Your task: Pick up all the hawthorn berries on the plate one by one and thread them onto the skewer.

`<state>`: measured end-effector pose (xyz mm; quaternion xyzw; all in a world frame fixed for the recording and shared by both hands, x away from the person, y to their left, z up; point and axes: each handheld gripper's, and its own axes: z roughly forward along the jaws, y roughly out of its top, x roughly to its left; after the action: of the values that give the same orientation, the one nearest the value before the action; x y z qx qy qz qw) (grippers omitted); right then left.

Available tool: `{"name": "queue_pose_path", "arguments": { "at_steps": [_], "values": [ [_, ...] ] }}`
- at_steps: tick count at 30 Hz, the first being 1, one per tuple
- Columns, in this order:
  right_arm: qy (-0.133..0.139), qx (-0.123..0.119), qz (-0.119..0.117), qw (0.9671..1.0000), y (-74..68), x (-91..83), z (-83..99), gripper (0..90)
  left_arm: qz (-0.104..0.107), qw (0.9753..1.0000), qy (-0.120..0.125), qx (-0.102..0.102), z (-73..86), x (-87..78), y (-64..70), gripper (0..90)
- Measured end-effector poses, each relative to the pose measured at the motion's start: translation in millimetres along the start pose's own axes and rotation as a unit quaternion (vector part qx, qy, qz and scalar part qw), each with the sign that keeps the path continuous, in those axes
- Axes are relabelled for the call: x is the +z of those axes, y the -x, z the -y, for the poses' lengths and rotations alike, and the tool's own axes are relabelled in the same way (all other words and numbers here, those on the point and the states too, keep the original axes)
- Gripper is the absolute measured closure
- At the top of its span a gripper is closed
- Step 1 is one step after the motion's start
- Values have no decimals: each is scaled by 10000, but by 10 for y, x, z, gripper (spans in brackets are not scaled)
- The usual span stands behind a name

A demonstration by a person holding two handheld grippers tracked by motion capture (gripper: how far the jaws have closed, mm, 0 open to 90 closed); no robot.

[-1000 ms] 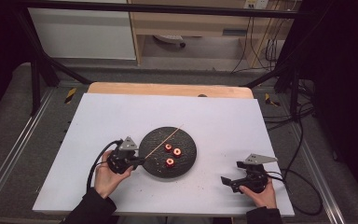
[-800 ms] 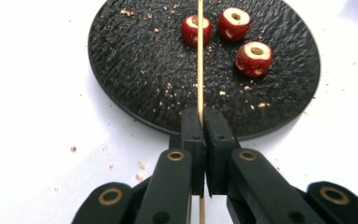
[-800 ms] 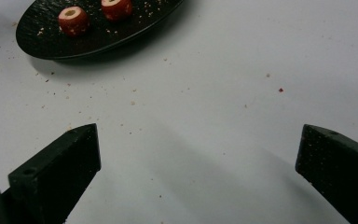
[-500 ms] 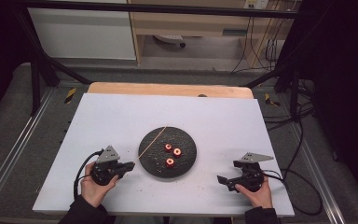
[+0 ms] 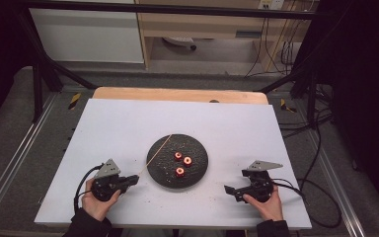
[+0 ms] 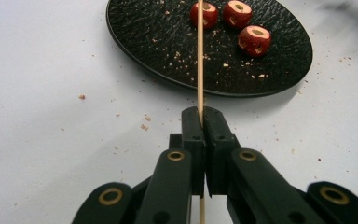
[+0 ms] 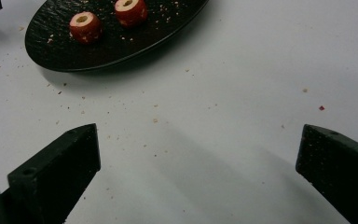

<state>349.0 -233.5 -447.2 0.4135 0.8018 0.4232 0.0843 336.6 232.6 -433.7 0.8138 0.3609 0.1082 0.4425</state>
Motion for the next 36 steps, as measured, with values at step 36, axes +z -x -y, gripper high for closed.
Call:
{"name": "queue_pose_path", "arguments": {
  "at_steps": [36],
  "values": [
    [-603, -423, -138, 9972, -747, 610, -940, 93, 9, 9998, 202, -91, 39, -68, -67, 881]
  ]
}}
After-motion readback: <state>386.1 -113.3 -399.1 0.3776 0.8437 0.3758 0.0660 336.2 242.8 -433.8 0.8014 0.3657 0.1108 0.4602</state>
